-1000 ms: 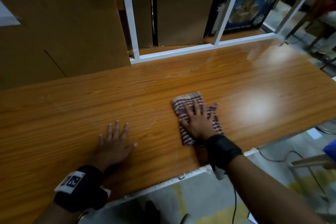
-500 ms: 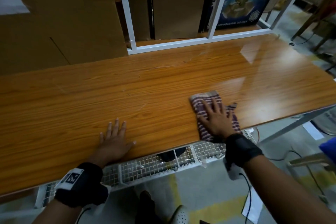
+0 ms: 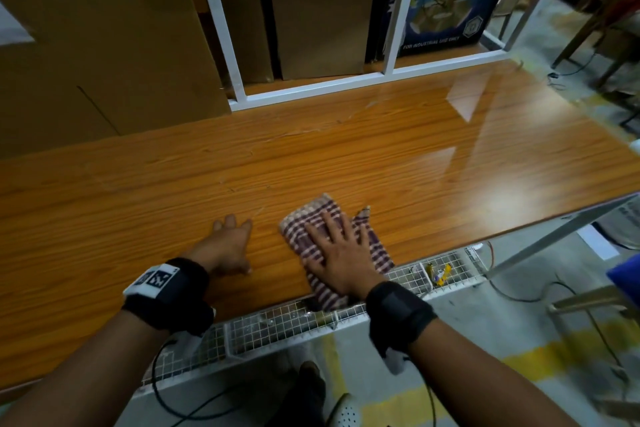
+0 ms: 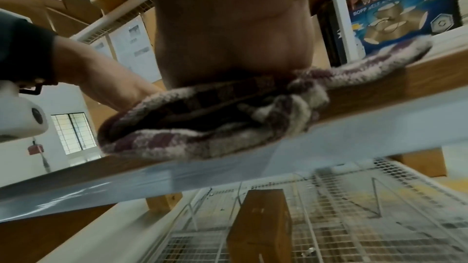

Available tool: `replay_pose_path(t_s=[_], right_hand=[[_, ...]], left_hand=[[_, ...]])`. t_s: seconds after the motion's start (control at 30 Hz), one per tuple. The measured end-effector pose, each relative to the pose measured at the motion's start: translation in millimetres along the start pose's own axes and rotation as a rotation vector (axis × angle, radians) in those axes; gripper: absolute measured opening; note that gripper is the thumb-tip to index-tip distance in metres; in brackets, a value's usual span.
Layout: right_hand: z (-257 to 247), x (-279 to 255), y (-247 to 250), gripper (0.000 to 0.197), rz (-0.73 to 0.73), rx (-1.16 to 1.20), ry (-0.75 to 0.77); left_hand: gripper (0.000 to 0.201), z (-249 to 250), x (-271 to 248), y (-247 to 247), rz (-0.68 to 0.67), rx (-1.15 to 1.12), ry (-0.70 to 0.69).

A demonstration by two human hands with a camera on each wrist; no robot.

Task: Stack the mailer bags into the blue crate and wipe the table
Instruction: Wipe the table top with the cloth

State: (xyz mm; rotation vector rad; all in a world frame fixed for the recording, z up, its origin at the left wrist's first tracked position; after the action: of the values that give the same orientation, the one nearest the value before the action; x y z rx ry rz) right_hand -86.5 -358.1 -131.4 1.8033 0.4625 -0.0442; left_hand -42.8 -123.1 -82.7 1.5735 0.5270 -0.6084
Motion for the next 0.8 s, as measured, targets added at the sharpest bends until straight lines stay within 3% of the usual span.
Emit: replay_pose_path(t_s=[0.23,0.37,0.43,0.63,0.73,0.8], right_hand=[[135,26,52,0.075,0.1,0.131,-0.495],[124,55,65,0.074,0.096,0.209,-0.614],[95,79,64,0.074,0.068,0.2,-0.552],[-5,130,51,0.075,-0.148,0.058,-0.137],[6,147,60,0.076,-0.191,0.076,-0.043],[33,160,71,0.077,-0.155,0.094,-0.064]], left_hand=[[0.126,-15,41,28,-0.056,-0.003,-0.073],[0.124,-19,61,53,-0.091,0.013,-0.08],[0.12,-21,74,68,-0.089,0.016,-0.077],[0.115,-34,113,111,-0.032,0.017,-0.056],[0.122,-41,130,122,-0.048,-0.003,-0.04],[0.125,-47,141,128,-0.059,-0.027,-0.055]])
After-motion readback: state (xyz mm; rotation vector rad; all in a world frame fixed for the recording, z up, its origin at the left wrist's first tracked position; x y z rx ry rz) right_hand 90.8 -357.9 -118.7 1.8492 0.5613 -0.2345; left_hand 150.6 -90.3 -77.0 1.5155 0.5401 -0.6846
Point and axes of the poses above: each hand's wrist, its own x-axis towards the middle knuckle, its own y-axis out of the back of the hand, z = x × y, the point moved 1 cm from there along x, towards the middle knuckle, and after that the axes turned 5 degrees about x, right-handed, at the moved point
